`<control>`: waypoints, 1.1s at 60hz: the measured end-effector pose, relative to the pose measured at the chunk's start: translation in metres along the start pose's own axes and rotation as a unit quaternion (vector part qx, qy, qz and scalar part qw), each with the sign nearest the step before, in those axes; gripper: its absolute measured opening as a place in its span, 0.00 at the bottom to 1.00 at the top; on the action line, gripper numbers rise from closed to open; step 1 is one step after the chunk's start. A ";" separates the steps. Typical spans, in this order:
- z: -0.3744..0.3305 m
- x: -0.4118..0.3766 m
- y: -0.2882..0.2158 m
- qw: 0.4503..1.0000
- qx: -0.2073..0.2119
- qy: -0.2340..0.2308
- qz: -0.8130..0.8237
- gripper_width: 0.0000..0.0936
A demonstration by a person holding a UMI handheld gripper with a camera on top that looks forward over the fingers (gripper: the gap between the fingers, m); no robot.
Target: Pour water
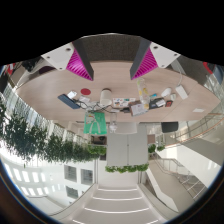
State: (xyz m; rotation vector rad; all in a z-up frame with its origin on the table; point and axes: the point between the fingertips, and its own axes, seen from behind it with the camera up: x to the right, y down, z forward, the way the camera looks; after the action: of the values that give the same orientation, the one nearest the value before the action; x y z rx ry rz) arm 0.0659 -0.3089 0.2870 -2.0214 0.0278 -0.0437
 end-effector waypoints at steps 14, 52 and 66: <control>-0.020 -0.027 0.002 0.997 0.064 0.014 -0.036 0.87; 0.280 -0.214 0.049 0.989 0.105 -0.106 -0.020 0.86; 0.376 -0.216 0.034 0.990 0.105 -0.092 -0.009 0.56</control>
State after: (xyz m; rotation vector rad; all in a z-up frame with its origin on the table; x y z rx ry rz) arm -0.1333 0.0226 0.0883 -1.8077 -0.1075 0.1243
